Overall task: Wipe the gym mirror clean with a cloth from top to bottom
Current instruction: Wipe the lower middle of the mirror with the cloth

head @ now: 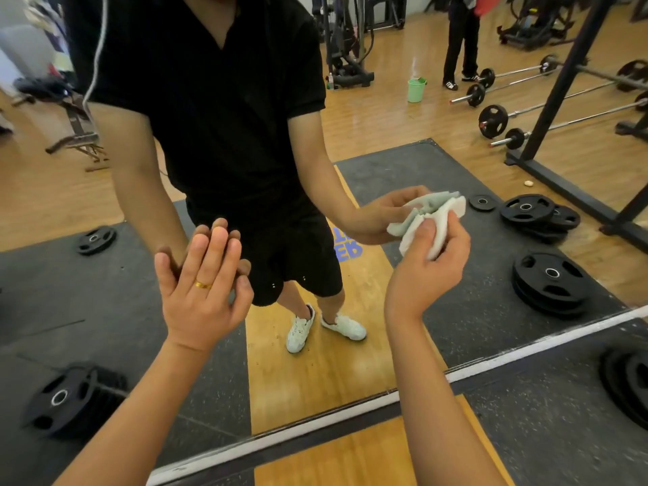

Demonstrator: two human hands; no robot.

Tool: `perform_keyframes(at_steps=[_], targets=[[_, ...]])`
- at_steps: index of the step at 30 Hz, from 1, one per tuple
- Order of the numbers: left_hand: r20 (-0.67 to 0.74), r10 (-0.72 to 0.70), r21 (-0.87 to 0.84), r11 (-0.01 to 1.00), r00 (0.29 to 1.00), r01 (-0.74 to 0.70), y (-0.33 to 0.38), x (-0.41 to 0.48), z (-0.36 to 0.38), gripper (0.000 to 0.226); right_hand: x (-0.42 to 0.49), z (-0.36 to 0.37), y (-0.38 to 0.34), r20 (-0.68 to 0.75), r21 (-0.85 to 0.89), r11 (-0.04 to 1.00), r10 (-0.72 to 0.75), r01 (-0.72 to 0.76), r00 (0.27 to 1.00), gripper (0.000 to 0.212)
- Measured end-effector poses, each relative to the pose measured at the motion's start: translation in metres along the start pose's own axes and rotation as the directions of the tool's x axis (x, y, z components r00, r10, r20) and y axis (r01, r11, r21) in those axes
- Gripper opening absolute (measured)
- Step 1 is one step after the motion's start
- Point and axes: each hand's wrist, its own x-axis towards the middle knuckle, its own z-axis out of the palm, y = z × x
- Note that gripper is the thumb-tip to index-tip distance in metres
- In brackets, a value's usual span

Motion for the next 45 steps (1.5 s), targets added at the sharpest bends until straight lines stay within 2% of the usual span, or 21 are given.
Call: perform_keyframes(at_steps=[2, 3, 5, 7, 9, 12, 14, 21, 23, 27, 29, 32, 35, 38, 41, 45], targets=[[0.001, -0.005, 0.002, 1.0, 1.0, 0.005, 0.0, -0.001, 0.0, 0.063, -0.022, 0.001, 0.006, 0.08, -0.046, 0.997, -0.057, 0.061, 0.995, 0.027], [0.006, -0.007, 0.004, 1.0, 1.0, 0.007, 0.0, -0.001, -0.001, 0.063, -0.041, -0.002, 0.014, 0.167, -0.067, 0.993, -0.088, 0.101, 0.982, 0.028], [0.008, -0.004, 0.0, 1.0, 1.0, 0.004, -0.001, -0.002, -0.001, 0.062, -0.077, -0.01, 0.027, 0.363, -0.086, 0.981, -0.132, 0.174, 0.922, 0.028], [0.014, -0.01, -0.013, 1.0, 1.0, 0.01, 0.0, -0.002, -0.002, 0.061, -0.089, -0.016, 0.036, 0.47, -0.087, 0.966, -0.176, 0.244, 0.865, 0.025], [0.016, -0.018, -0.036, 0.999, 1.0, 0.019, 0.0, -0.002, -0.003, 0.061, -0.071, -0.016, 0.033, 0.459, -0.076, 0.953, -0.228, 0.294, 0.859, 0.025], [0.024, -0.017, -0.03, 0.999, 1.0, 0.018, 0.0, -0.001, -0.003, 0.062, -0.031, -0.008, 0.015, 0.345, -0.051, 0.947, -0.281, 0.317, 0.896, 0.028], [0.032, -0.023, -0.017, 1.0, 0.999, 0.024, 0.001, -0.001, -0.003, 0.064, -0.022, -0.003, 0.012, 0.328, -0.034, 0.933, -0.329, 0.359, 0.885, 0.03], [0.015, -0.034, 0.013, 0.999, 0.999, 0.034, 0.003, -0.003, 0.001, 0.065, -0.068, -0.033, 0.063, 0.55, -0.058, 0.909, -0.316, 0.413, 0.773, 0.032], [0.019, -0.031, 0.026, 0.999, 0.999, 0.031, 0.002, -0.004, 0.001, 0.065, -0.057, -0.033, 0.05, 0.531, -0.063, 0.914, -0.309, 0.401, 0.789, 0.03], [0.035, -0.037, -0.006, 0.999, 0.999, 0.037, 0.002, -0.003, -0.001, 0.066, -0.028, -0.014, 0.014, 0.378, -0.08, 0.951, -0.249, 0.3, 0.892, 0.025], [0.037, -0.036, -0.019, 0.999, 0.999, 0.037, 0.002, -0.002, -0.002, 0.067, -0.036, -0.007, 0.008, 0.342, -0.089, 0.959, -0.224, 0.268, 0.913, 0.025], [0.065, -0.041, -0.072, 0.996, 0.997, 0.045, 0.002, 0.003, -0.008, 0.068, -0.074, -0.007, 0.016, 0.434, -0.078, 0.951, -0.238, 0.299, 0.869, 0.025], [0.141, 0.008, -0.242, 0.97, 0.99, 0.027, -0.004, 0.003, -0.024, 0.069, -0.115, -0.011, 0.021, 0.534, -0.079, 0.949, -0.217, 0.304, 0.817, 0.025], [0.114, 0.007, -0.362, 0.931, 0.993, 0.035, -0.033, -0.005, -0.05, 0.076, -0.117, -0.012, 0.015, 0.514, -0.109, 0.932, -0.246, 0.346, 0.822, 0.027], [0.098, -0.085, -0.318, 0.941, 0.992, 0.112, -0.082, -0.023, -0.07, 0.075, -0.094, -0.006, -0.009, 0.377, -0.148, 0.934, -0.251, 0.326, 0.891, 0.026], [0.148, -0.007, -0.163, 0.986, 0.989, 0.031, -0.121, -0.041, -0.064, 0.076, -0.09, 0.016, -0.028, 0.247, -0.137, 0.955, -0.225, 0.263, 0.943, 0.028]])
